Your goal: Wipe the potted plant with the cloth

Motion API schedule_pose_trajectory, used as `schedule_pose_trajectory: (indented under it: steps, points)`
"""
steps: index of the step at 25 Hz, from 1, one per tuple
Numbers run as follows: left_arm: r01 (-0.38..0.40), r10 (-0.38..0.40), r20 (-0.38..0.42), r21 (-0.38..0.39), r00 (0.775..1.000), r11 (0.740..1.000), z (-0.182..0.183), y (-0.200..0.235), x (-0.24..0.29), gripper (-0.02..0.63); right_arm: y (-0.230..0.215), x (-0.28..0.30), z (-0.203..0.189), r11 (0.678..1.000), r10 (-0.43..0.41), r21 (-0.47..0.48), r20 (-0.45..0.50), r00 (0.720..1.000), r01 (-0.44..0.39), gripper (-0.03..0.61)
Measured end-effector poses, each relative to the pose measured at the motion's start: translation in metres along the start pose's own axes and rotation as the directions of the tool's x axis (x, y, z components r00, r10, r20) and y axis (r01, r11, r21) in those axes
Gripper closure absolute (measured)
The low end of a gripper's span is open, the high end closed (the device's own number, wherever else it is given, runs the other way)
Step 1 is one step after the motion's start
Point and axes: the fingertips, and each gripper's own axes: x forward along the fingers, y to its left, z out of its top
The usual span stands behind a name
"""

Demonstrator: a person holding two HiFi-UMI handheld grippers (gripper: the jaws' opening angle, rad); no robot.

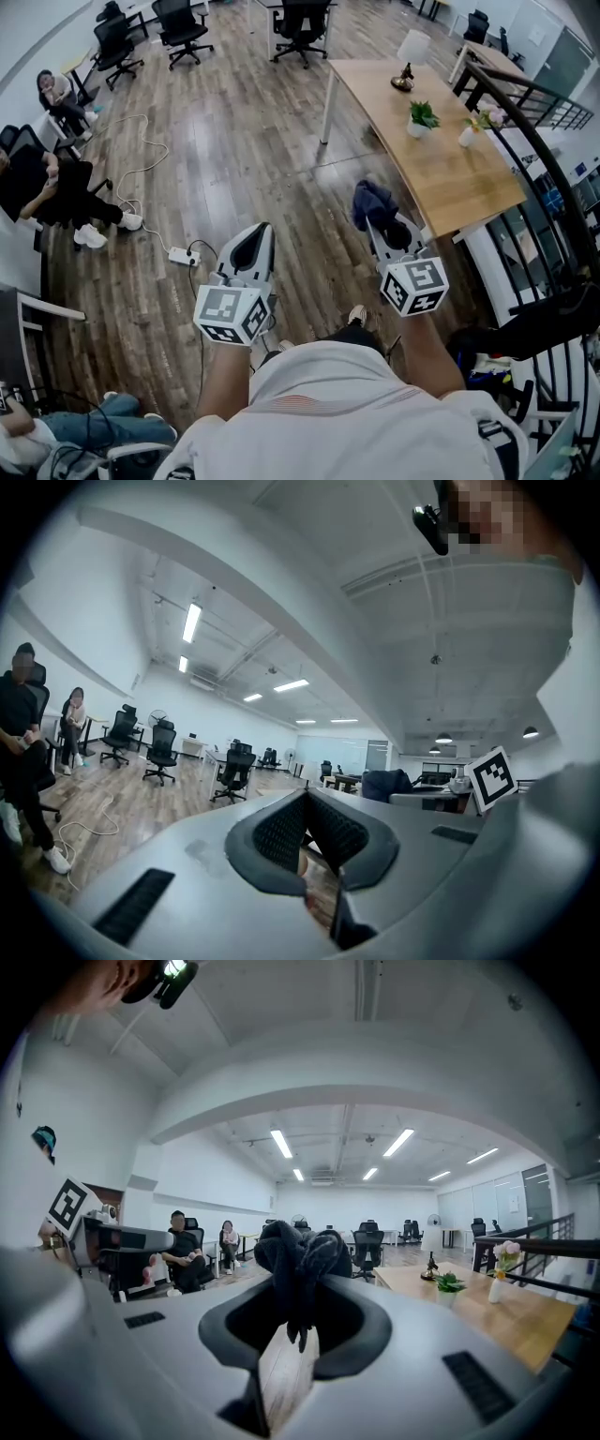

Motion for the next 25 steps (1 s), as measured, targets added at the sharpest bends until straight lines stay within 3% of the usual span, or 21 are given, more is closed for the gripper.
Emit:
schedule_pose_trajectory:
  steps: [13, 20, 25]
  points:
    - [0.004, -0.004, -0.006, -0.023, 1.0, 1.0, -0.004, 0.009, 0.0, 0.598, 0.002, -0.006, 0.003, 0.999, 0.016, 0.031, 0.025, 1.0, -0.016, 0.442]
    - [-0.015, 0.014, -0.021, -0.035, 1.0, 0.999, -0.013, 0.028, 0.034, 0.598, -0.025, 0.033, -0.007, 0.998, 0.031, 0.056, -0.008, 0.999, -0.03, 0.442]
    - [-0.013, 0.013, -0.041, 0.008, 0.999, 1.0, -0.005, 0.039, 0.081, 0.598, -0.054, 0.073, -0.001, 0.997, 0.051, 0.063, 0.004, 0.999, -0.051, 0.442]
